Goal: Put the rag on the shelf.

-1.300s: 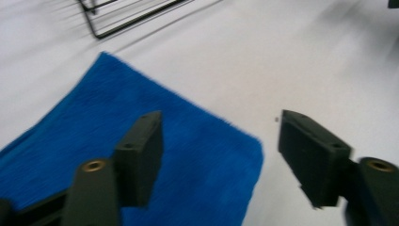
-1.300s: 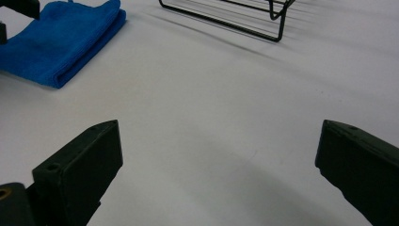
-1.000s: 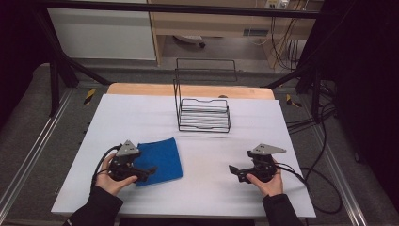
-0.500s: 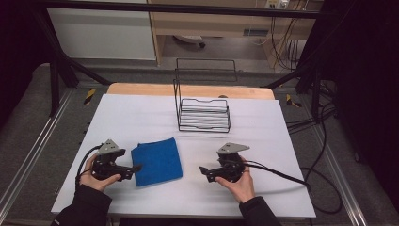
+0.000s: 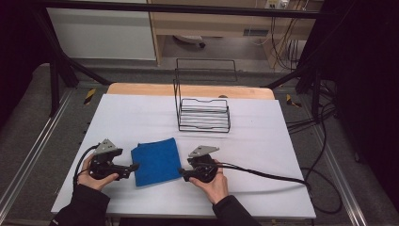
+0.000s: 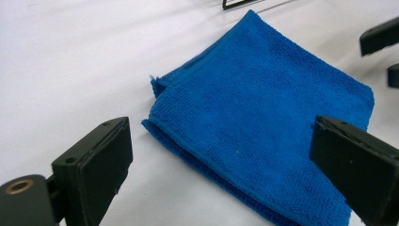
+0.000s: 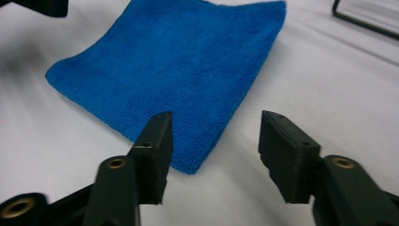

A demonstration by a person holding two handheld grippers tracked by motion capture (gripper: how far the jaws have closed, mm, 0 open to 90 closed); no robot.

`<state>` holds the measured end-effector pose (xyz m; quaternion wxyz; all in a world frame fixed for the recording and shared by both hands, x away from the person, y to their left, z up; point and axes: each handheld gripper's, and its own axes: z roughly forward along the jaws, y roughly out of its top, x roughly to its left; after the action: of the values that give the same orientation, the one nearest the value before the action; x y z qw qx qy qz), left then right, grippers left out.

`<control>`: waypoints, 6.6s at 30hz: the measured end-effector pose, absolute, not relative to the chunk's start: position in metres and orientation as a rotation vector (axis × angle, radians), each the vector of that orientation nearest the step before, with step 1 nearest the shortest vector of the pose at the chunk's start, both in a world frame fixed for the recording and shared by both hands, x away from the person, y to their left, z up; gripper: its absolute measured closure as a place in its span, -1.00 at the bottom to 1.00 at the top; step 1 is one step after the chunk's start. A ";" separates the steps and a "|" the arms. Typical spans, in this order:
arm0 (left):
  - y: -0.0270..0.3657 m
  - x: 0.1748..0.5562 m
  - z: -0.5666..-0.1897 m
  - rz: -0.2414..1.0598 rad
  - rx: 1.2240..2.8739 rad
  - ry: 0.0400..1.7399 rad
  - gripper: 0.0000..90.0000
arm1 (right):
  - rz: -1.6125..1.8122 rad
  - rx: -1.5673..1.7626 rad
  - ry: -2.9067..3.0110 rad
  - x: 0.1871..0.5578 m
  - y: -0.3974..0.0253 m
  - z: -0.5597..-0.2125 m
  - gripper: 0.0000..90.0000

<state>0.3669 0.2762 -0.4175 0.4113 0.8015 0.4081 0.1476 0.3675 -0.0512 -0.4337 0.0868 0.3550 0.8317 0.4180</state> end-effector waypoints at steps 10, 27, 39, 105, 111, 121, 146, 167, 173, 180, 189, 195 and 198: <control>0.276 0.367 -0.417 0.370 2.012 1.025 -0.86 | 1.194 1.141 2.509 0.368 -0.037 -0.450 0.48; 0.277 0.367 -0.416 0.381 2.001 1.028 -0.86 | 1.200 1.234 2.538 0.371 -0.044 -0.435 0.97; 0.269 0.367 -0.418 0.351 2.023 1.011 -0.82 | 1.048 1.240 2.605 0.373 -0.108 -0.416 0.95; 0.168 0.364 -0.440 0.147 2.111 1.083 0.83 | 1.041 1.039 2.447 0.441 -0.130 -0.430 0.93; 0.166 0.363 -0.440 0.173 2.115 1.083 0.78 | 1.072 1.018 2.429 0.455 -0.123 -0.442 0.91; 0.173 0.366 -0.429 0.237 2.108 1.014 0.22 | 1.177 1.056 2.333 0.438 -0.138 -0.418 0.22; 0.165 0.420 -0.408 0.295 2.124 0.936 -0.76 | 1.305 1.216 2.319 0.382 -0.198 -0.426 -0.93; 0.139 0.474 -0.428 0.299 2.139 1.057 -0.16 | 1.289 1.225 2.338 0.380 -0.196 -0.429 -0.93; 0.143 0.482 -0.437 0.211 2.153 1.073 0.20 | 1.288 1.215 2.348 0.381 -0.196 -0.431 -0.92; 0.139 0.485 -0.442 0.172 2.161 1.065 0.39 | 1.291 1.225 2.346 0.382 -0.195 -0.431 -0.92; 0.135 0.482 -0.442 0.156 2.178 1.054 0.60 | 1.304 1.228 2.344 0.383 -0.195 -0.430 -0.91; 0.135 0.481 -0.442 0.133 2.176 1.061 0.76 | 1.333 1.262 2.314 0.389 -0.193 -0.429 -0.87; 0.134 0.481 -0.443 0.138 2.181 1.056 0.81 | 1.302 1.271 2.300 0.397 -0.187 -0.426 -0.75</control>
<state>0.4808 0.1343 -0.4426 0.3497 0.8418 0.4077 0.0531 0.3975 -0.1866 -0.4264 0.1043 0.4311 0.7800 0.4415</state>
